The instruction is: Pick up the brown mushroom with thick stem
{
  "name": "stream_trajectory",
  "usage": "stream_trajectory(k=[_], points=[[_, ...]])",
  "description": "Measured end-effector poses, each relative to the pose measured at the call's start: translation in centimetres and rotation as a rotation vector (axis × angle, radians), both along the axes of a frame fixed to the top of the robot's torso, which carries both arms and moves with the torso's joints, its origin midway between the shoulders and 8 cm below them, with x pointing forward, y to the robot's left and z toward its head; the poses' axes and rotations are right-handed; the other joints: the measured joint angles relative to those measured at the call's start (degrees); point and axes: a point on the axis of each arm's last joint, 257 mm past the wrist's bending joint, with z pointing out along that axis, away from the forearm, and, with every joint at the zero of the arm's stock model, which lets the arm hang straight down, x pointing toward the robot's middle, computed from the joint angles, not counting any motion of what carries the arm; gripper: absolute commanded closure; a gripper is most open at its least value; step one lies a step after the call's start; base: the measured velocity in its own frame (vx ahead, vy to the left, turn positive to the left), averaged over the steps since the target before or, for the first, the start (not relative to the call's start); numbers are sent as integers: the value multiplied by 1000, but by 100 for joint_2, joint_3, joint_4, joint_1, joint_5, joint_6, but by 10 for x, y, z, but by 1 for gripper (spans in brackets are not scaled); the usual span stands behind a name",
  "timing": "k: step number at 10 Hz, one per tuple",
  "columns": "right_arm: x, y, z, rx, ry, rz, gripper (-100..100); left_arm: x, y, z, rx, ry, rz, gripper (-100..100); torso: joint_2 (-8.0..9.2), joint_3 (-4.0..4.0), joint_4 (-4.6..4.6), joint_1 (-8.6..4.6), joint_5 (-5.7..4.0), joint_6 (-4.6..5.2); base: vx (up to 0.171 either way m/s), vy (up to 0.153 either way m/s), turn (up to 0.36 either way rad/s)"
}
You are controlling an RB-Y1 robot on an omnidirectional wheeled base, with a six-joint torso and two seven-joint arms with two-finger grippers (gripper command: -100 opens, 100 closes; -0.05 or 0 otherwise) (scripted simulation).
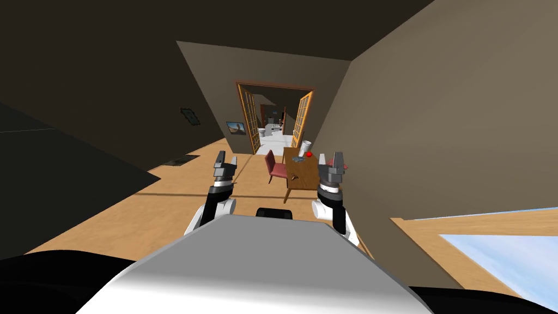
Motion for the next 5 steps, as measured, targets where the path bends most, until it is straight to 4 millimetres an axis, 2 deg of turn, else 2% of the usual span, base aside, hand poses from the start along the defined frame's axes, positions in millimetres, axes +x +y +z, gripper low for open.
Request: stream_trajectory(k=[3, 5], points=[[15, 17, -22, -162, 39, -51, -100, 0, 0, 0, 0, 0, 0, 0, -4, -3, -1, 9, 2, -1, -26, 84, -220], [28, 23, -45, -291, 70, -96, -100, 0, 0, 0, 0, 0, 0, 0, -10, -6, -2, 8, 2, -1, -2, 96, -236]])
